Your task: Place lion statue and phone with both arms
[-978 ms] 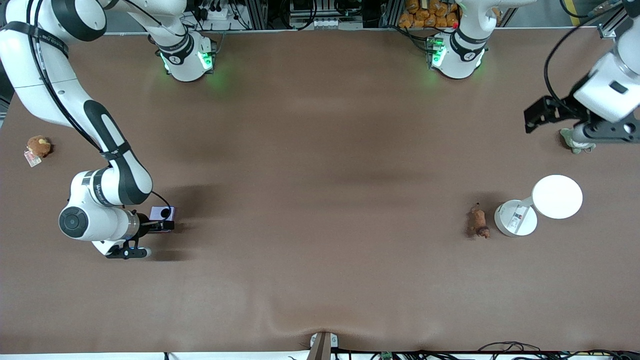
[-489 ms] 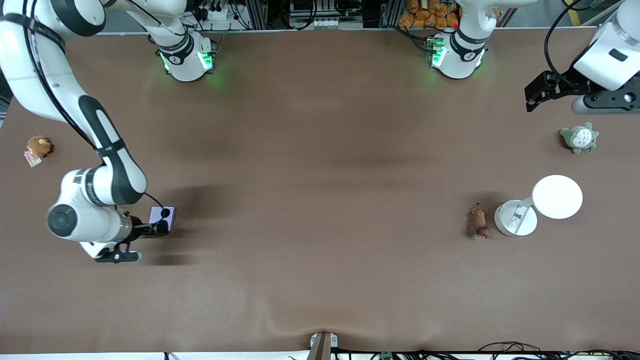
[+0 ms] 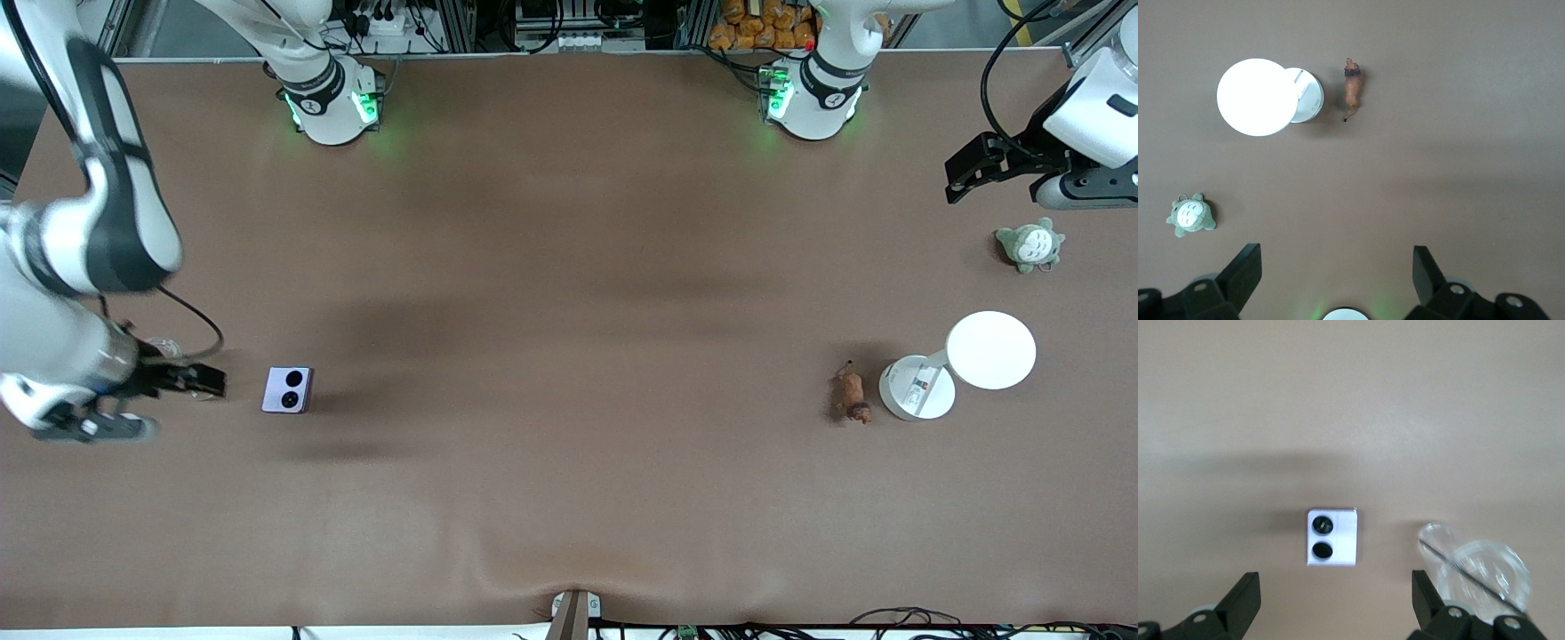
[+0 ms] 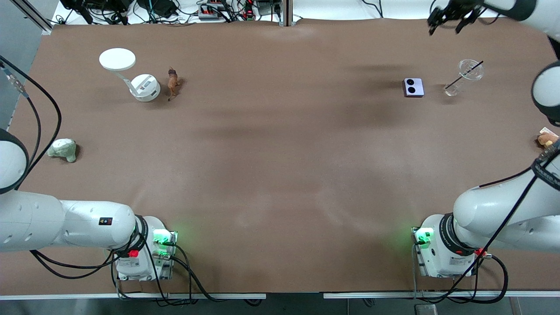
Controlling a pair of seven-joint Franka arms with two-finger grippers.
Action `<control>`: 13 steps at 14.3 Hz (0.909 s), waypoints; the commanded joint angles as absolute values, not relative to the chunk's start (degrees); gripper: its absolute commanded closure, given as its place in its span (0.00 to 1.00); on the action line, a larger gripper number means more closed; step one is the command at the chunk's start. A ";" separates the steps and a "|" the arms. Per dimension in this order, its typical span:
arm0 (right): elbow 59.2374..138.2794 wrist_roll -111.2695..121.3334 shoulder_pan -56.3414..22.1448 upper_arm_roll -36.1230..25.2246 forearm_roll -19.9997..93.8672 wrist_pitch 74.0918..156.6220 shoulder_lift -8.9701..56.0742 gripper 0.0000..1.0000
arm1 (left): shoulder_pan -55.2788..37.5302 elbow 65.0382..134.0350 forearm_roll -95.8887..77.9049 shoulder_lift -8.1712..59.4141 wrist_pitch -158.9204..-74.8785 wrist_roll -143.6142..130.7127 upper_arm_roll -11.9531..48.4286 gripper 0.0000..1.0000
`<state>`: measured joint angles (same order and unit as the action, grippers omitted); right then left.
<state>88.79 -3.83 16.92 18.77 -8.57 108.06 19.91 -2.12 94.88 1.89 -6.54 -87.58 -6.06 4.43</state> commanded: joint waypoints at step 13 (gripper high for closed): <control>87.10 0.79 0.44 -5.19 1.49 83.76 -1.58 0.00 | -0.97 94.66 0.62 -6.50 -87.98 -5.98 4.83 0.00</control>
<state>86.05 -0.39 0.80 -3.95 -0.29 84.02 -0.75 -1.32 94.82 1.79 -6.42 -87.64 -6.01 4.62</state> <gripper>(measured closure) 0.000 0.000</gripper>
